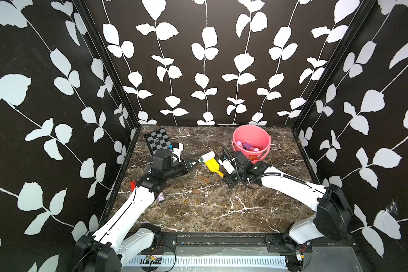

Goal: Brush the soil off the hand trowel and place it into the bucket
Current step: Brush off the soil from the hand trowel.

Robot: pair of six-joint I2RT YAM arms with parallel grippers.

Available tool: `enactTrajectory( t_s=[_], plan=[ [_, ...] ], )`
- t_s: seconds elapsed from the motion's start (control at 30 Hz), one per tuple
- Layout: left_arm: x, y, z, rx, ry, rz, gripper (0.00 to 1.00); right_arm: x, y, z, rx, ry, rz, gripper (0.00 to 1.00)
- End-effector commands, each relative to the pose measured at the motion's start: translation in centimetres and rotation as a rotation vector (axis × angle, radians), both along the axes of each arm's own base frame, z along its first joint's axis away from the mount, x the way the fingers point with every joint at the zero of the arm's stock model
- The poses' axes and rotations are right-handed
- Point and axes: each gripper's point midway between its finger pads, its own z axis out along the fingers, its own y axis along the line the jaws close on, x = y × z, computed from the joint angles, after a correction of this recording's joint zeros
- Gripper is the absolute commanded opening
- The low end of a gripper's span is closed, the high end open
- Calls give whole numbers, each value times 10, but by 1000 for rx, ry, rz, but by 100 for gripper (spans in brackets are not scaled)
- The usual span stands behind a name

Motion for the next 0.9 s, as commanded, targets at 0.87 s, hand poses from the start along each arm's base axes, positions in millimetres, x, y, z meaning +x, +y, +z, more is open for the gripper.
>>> enactTrajectory(
  t_s=[0.87],
  plan=[
    [3, 18, 3, -177, 91, 11, 0, -2, 10, 19, 80, -43, 10, 0]
  ],
)
